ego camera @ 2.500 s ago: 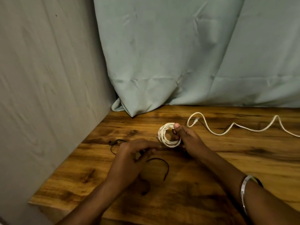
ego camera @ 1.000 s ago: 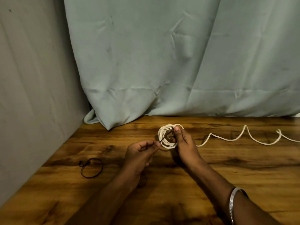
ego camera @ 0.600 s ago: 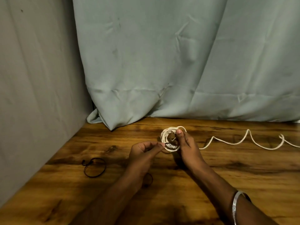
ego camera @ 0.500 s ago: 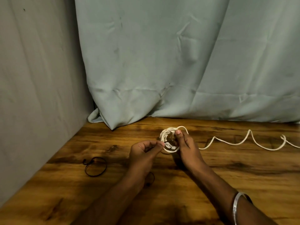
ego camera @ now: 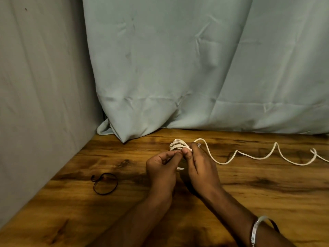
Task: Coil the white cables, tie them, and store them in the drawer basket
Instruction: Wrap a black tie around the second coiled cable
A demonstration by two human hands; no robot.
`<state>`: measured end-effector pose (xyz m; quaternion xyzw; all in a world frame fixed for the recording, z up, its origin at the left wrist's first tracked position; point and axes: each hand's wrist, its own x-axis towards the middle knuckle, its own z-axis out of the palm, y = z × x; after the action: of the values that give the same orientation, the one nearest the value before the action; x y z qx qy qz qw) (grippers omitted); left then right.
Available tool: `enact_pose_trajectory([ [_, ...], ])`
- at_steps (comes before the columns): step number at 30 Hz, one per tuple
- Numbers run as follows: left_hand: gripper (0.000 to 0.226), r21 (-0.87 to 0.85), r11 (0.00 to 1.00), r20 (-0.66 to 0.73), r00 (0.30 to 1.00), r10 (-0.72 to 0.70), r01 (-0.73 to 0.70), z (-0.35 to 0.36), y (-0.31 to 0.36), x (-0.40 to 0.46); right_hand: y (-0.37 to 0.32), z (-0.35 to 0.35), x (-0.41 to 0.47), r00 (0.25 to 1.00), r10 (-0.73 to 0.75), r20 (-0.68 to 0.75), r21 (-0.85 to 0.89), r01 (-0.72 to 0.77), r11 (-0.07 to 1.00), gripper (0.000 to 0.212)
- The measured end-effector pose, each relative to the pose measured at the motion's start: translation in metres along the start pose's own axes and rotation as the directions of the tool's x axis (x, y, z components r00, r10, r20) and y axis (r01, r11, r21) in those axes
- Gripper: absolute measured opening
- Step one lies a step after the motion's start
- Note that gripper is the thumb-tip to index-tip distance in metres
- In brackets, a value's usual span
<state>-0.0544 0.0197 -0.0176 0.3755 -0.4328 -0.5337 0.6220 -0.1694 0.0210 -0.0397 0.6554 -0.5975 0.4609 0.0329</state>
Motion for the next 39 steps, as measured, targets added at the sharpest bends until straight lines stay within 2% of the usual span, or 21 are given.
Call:
enact_pose_trajectory([
  [5,0.008,-0.192,0.958,0.058,0.977,-0.205,0.213,-0.001,0.000,0.001,-0.004,0.001,-0.001,0.999,-0.024,-0.024,-0.020,0.023,1.000,0.043],
  [10,0.010,-0.273,0.916,0.272,0.937,-0.218,0.293,-0.006,-0.004,0.006,-0.006,-0.001,-0.001,1.000,-0.019,-0.009,0.023,0.020,1.000,0.048],
  [12,0.022,-0.339,0.875,0.356,0.908,-0.219,0.344,-0.008,0.000,0.005,-0.006,-0.002,0.000,1.000,-0.018,-0.011,0.022,0.018,1.000,0.047],
  [16,0.030,-0.361,0.858,0.416,0.886,-0.202,0.366,-0.009,0.003,0.002,-0.005,-0.004,0.001,0.999,-0.040,-0.005,0.023,0.040,0.999,0.039],
  [19,0.033,-0.353,0.867,0.428,0.884,-0.186,0.353,-0.008,0.001,0.003,-0.006,-0.005,-0.001,0.995,-0.078,0.058,0.015,0.077,0.997,0.041],
  [22,0.036,-0.357,0.865,0.433,0.883,-0.180,0.352,-0.008,-0.001,0.005,-0.007,-0.005,0.000,0.993,-0.082,0.089,0.084,0.074,0.994,0.042],
  [29,0.029,-0.351,0.868,0.363,0.906,-0.219,0.351,-0.009,-0.001,0.006,-0.009,0.000,-0.002,0.979,0.020,0.203,0.318,-0.085,0.944,0.040],
  [32,0.027,-0.311,0.884,0.293,0.920,-0.261,0.350,-0.010,-0.005,0.009,-0.009,-0.002,-0.001,0.968,-0.018,0.250,0.264,-0.050,0.963,0.044],
  [35,0.024,-0.252,0.900,0.260,0.921,-0.291,0.356,-0.011,-0.005,0.009,-0.009,-0.003,-0.002,0.973,-0.026,0.229,0.214,-0.024,0.976,0.041],
  [39,0.026,-0.205,0.909,0.261,0.915,-0.307,0.364,-0.010,-0.004,0.008,-0.007,-0.002,-0.002,0.993,0.015,0.114,0.208,-0.039,0.977,0.033],
])
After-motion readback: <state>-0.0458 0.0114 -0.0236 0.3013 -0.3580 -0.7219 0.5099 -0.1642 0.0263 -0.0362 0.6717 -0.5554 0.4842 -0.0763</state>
